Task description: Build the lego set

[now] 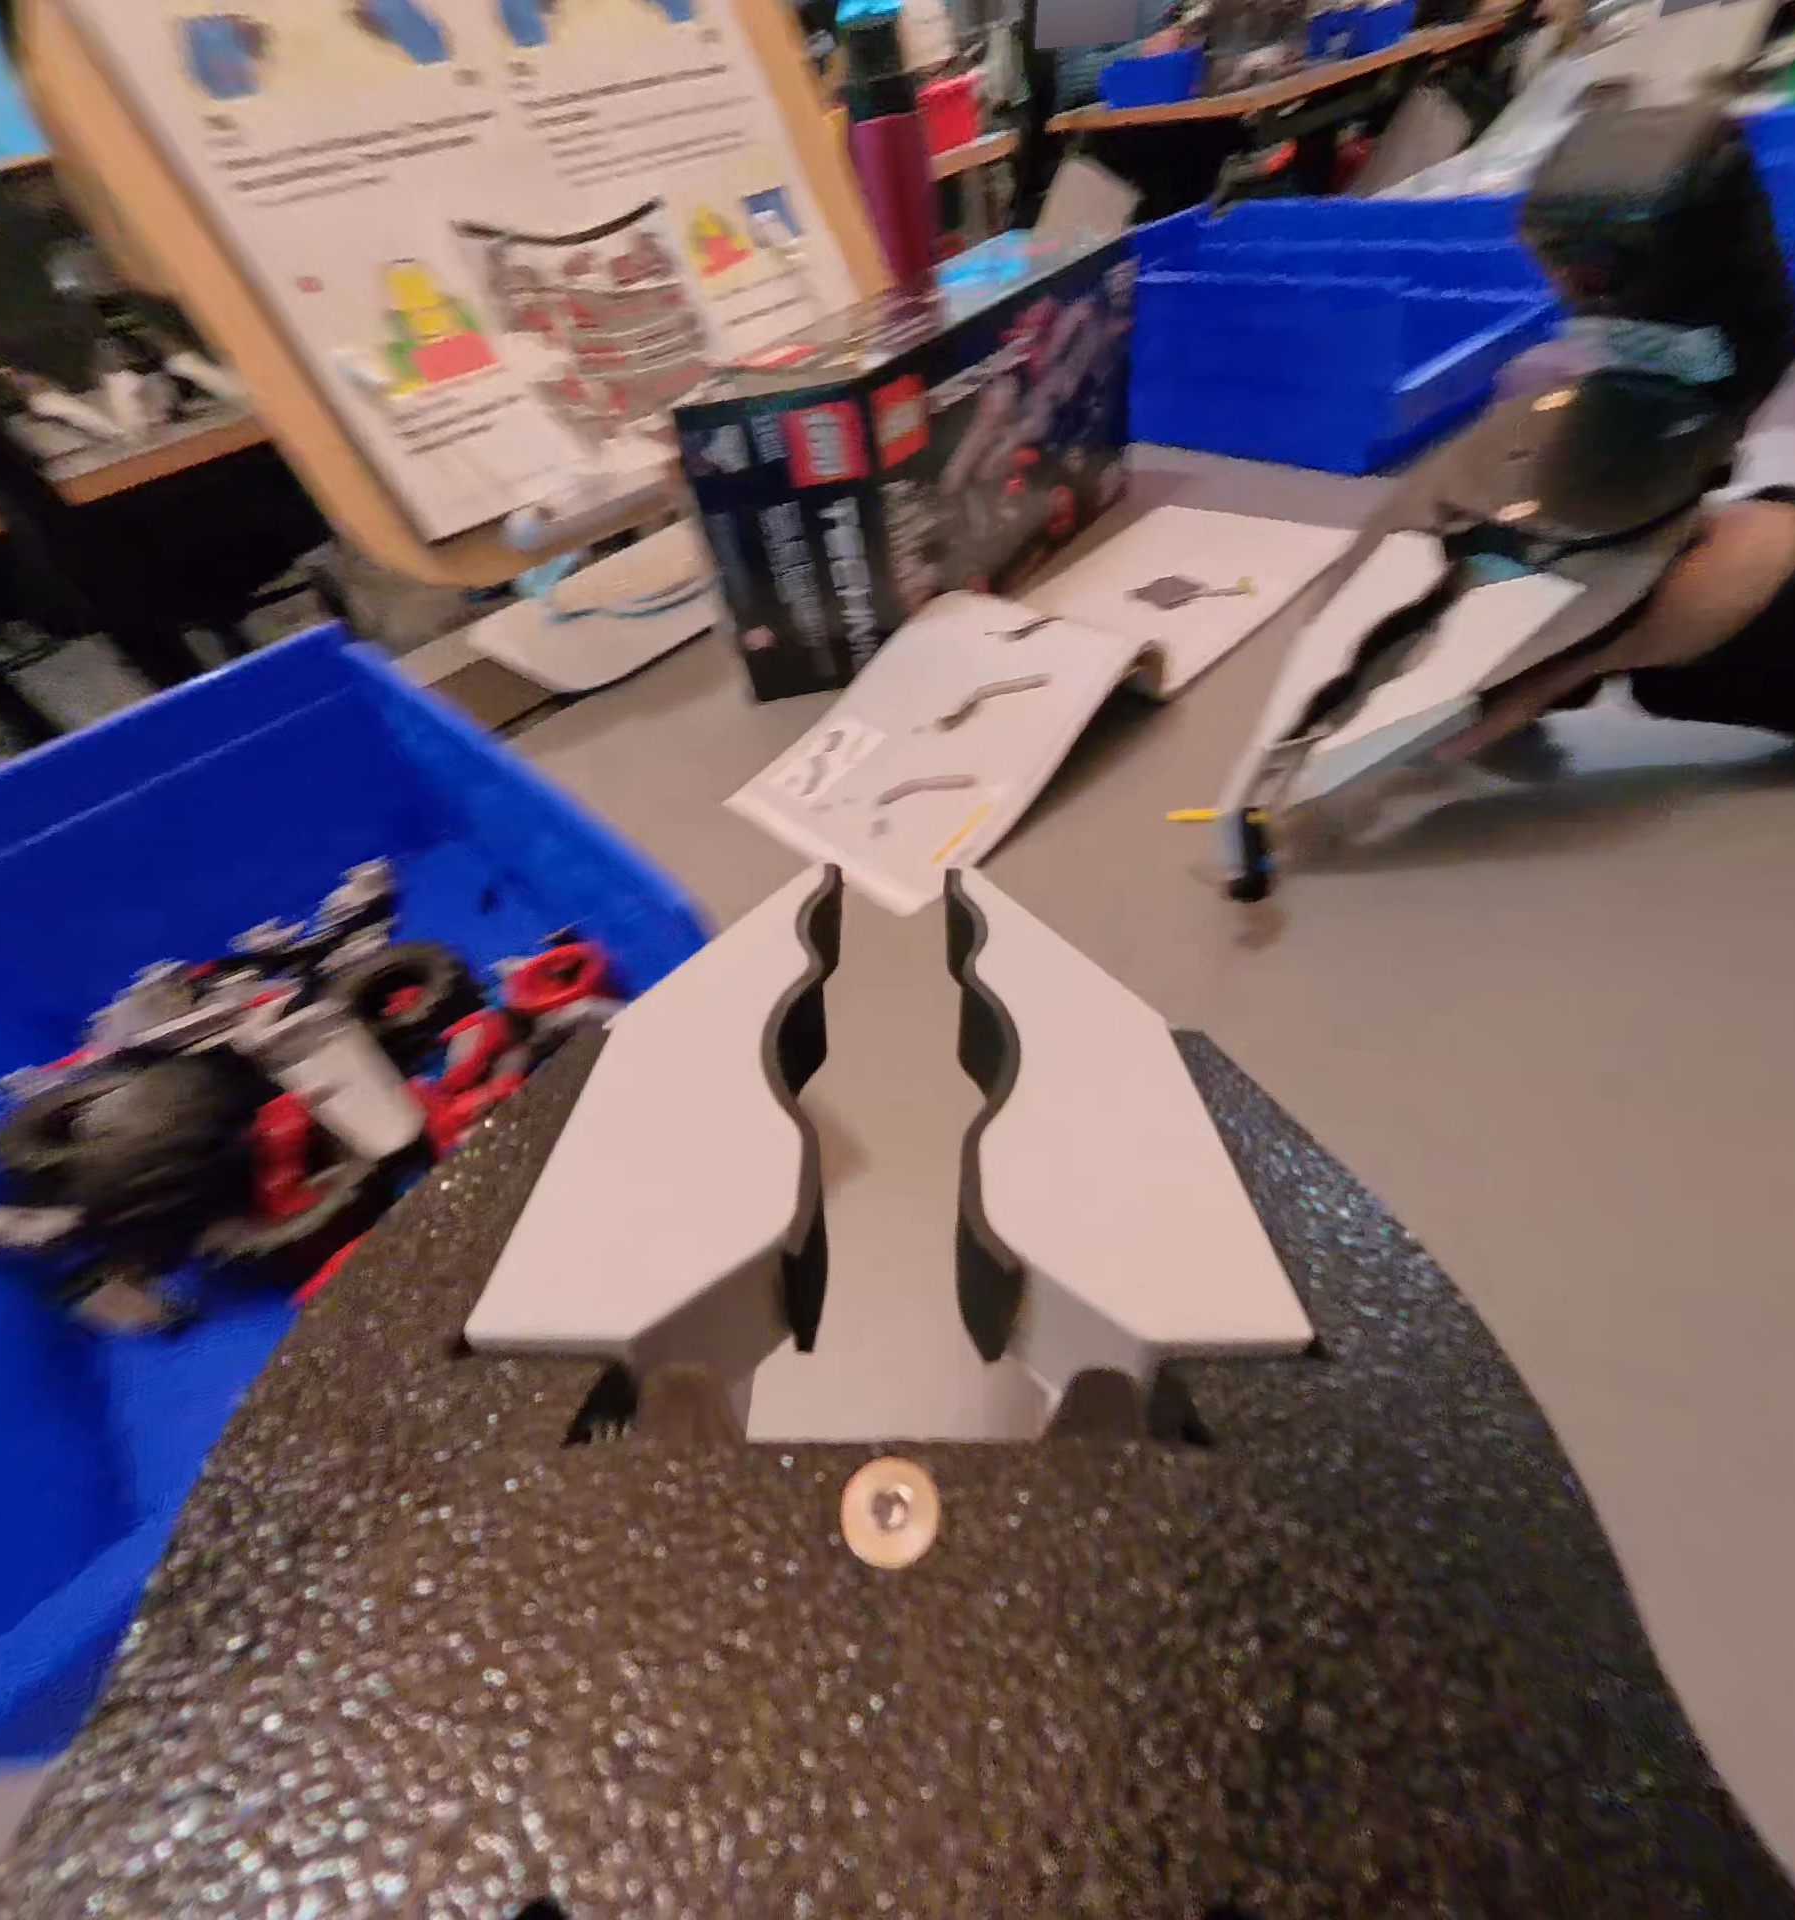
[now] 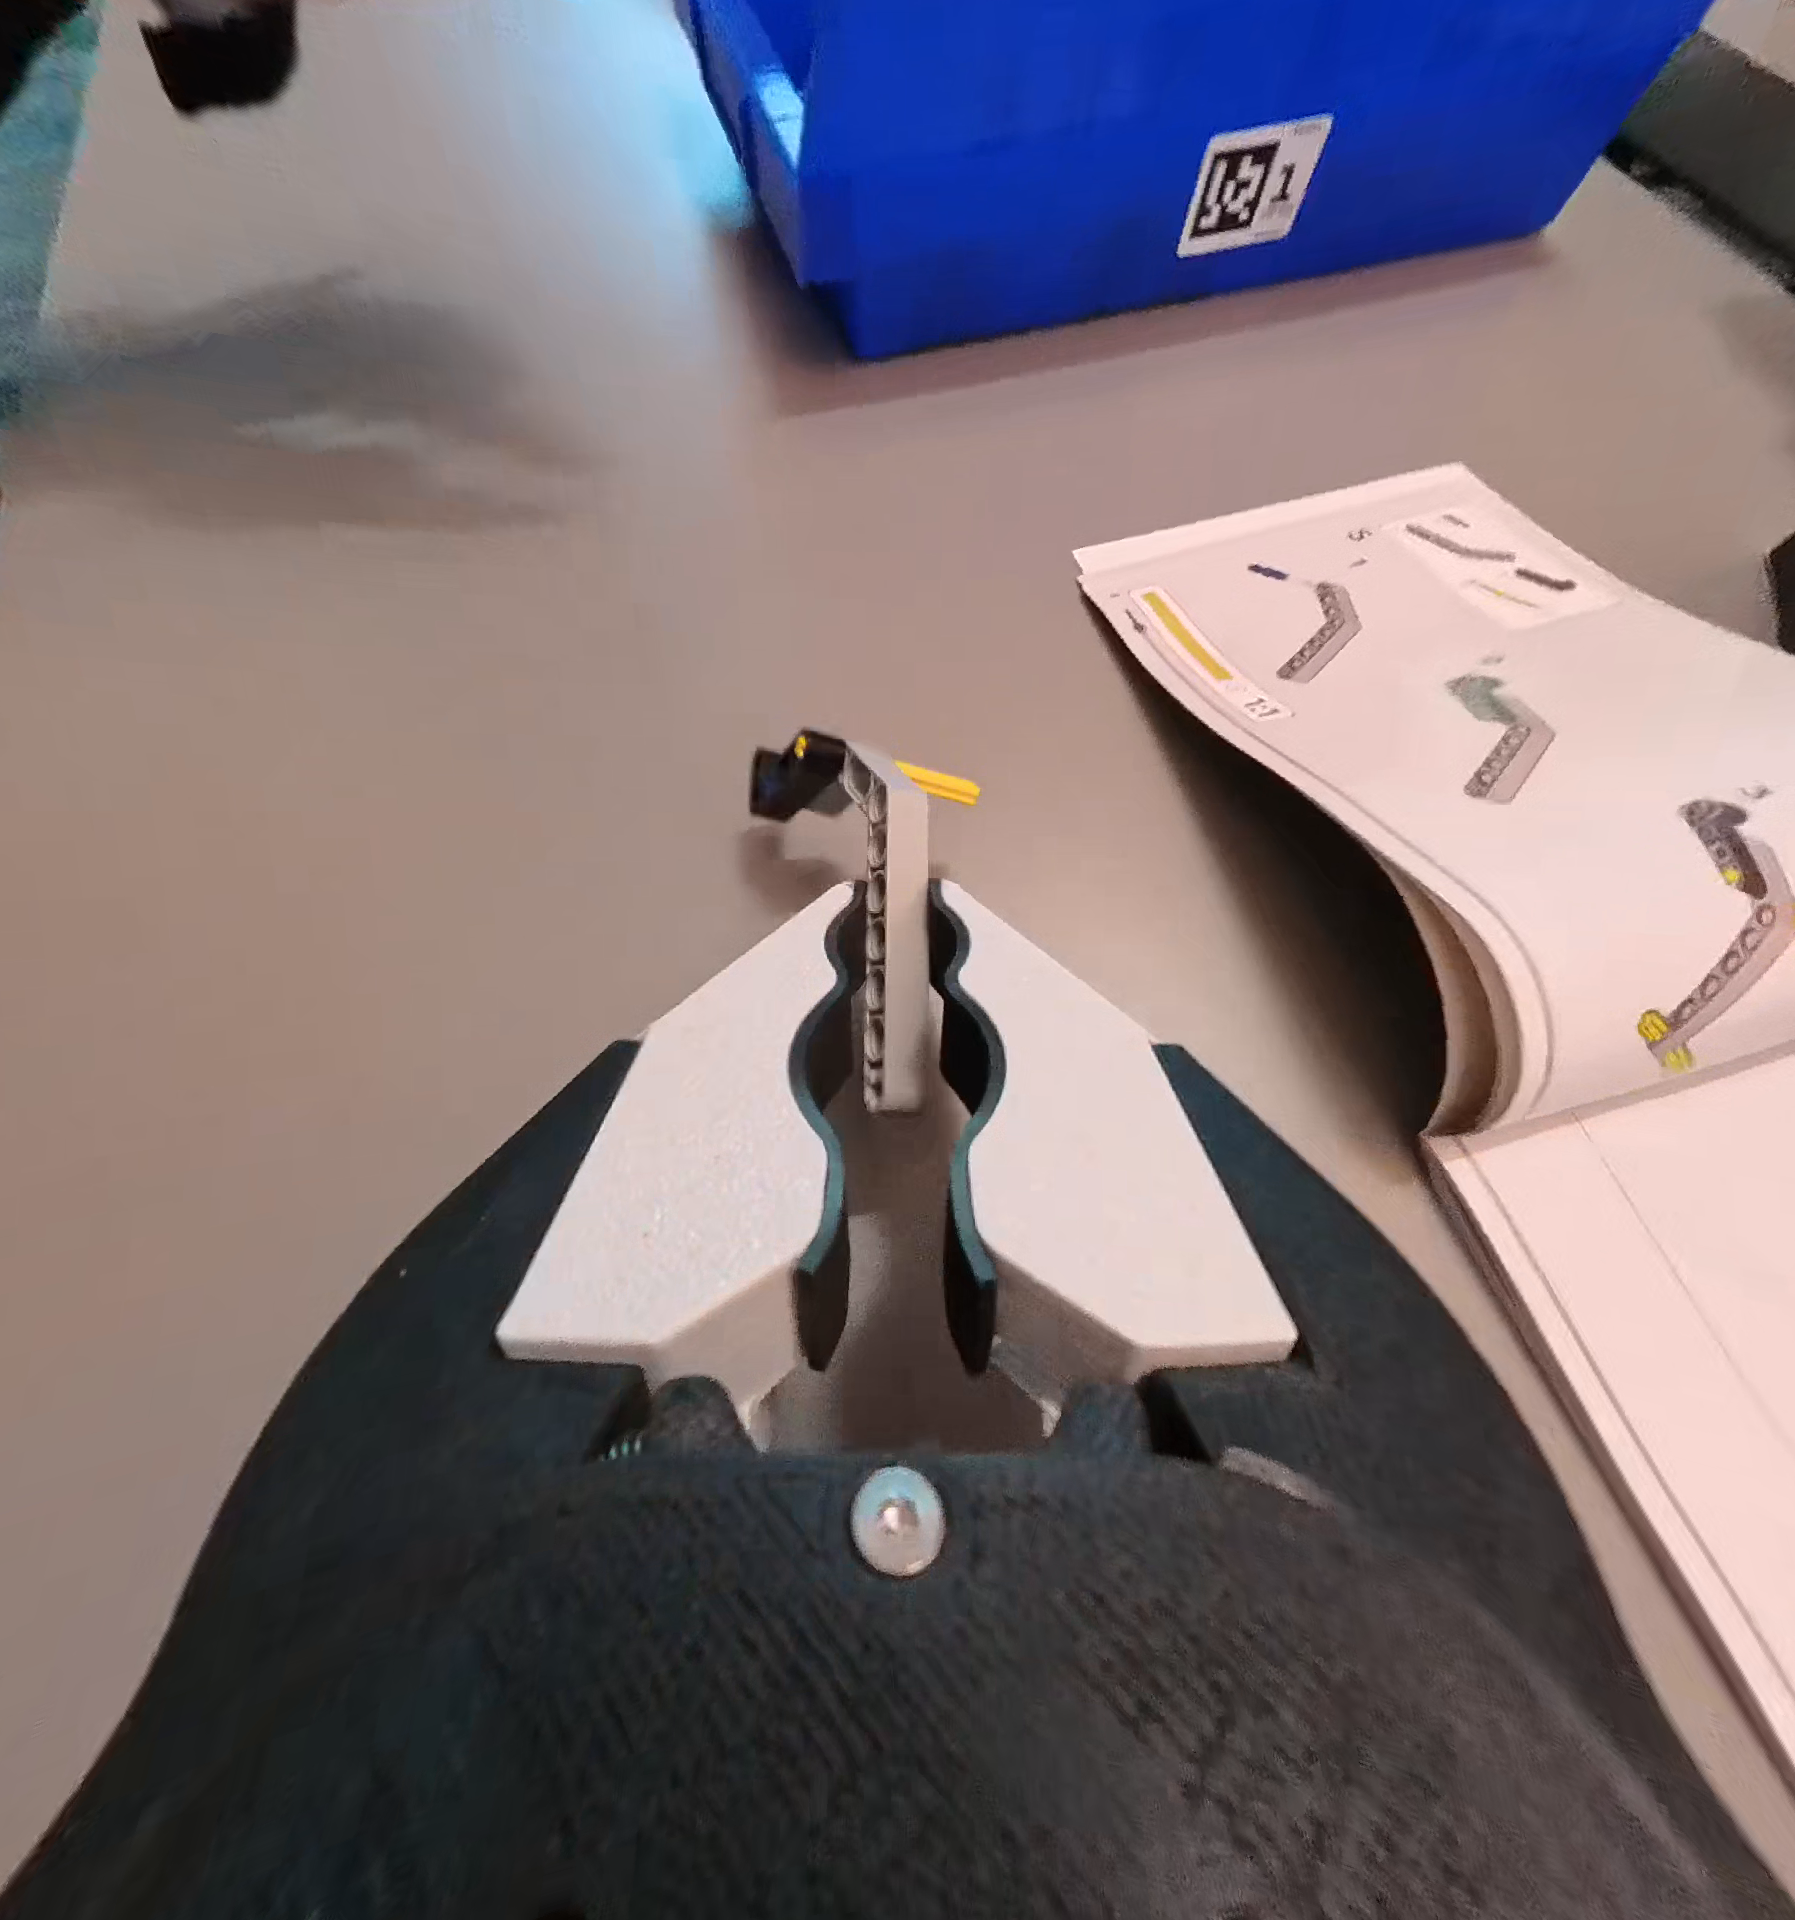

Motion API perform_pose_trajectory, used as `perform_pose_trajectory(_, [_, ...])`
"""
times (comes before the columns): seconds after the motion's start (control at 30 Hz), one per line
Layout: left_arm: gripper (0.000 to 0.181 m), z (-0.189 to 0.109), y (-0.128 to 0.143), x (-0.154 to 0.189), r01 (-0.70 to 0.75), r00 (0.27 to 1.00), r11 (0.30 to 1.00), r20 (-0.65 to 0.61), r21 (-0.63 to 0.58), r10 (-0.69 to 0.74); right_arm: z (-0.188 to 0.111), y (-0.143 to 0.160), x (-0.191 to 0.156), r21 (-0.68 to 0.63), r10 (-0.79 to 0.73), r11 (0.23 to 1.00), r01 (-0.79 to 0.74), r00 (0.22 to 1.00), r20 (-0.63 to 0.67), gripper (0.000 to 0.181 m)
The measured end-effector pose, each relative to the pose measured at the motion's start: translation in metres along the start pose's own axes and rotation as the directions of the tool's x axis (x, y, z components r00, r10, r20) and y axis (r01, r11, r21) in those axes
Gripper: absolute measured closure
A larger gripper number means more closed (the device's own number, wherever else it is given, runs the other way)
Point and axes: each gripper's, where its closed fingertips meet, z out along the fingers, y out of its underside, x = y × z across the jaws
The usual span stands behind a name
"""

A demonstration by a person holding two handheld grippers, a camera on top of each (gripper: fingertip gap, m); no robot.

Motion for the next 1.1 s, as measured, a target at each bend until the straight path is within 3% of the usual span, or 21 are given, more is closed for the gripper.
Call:
perform_pose_trajectory(0.17, [0.162,-0.035,0.029,-0.11,0.01,0.971,0.956,0.23,-0.294,0.061,0.002,0.003,0.006,-0.024,0.06,0.998,-0.06,0.998,0.012,0.175])
perform_pose_trajectory(0.3, [0.153,-0.037,0.039,-0.165,0.038,0.969,0.903,0.238,-0.428,0.072,0.007,0.009,0.009,-0.068,0.04,0.997,-0.042,0.999,-0.032,0.175])
perform_pose_trajectory(0.5, [0.148,0.003,0.062,-0.182,-0.011,0.995,0.797,0.071,-0.603,0.067,0.015,0.02,0.005,-0.157,-0.065,0.986,0.054,0.996,-0.067,0.176])
perform_pose_trajectory(0.73, [0.151,0.019,0.101,-0.196,-0.164,0.98,0.593,-0.064,-0.788,0.187,0.015,0.02,0.007,-0.156,-0.014,0.988,0.007,0.999,-0.05,0.176])
perform_pose_trajectory(0.9, [0.145,0.035,0.108,-0.184,-0.147,0.989,0.646,-0.118,-0.749,0.088,0.015,0.02,0.007,-0.156,-0.005,0.988,-0.002,0.999,-0.045,0.176])
perform_pose_trajectory(1.03, [0.138,0.034,0.11,-0.206,-0.099,0.985,0.593,0.007,-0.799,0.174,0.015,0.02,0.008,-0.155,0.009,0.988,-0.015,0.999,-0.036,0.176])
perform_pose_trajectory(1.1, [0.14,0.034,0.101,-0.202,-0.086,0.984,0.617,0.029,-0.782,0.173,0.015,0.02,0.008,-0.155,0.013,0.988,-0.018,0.999,-0.034,0.176])
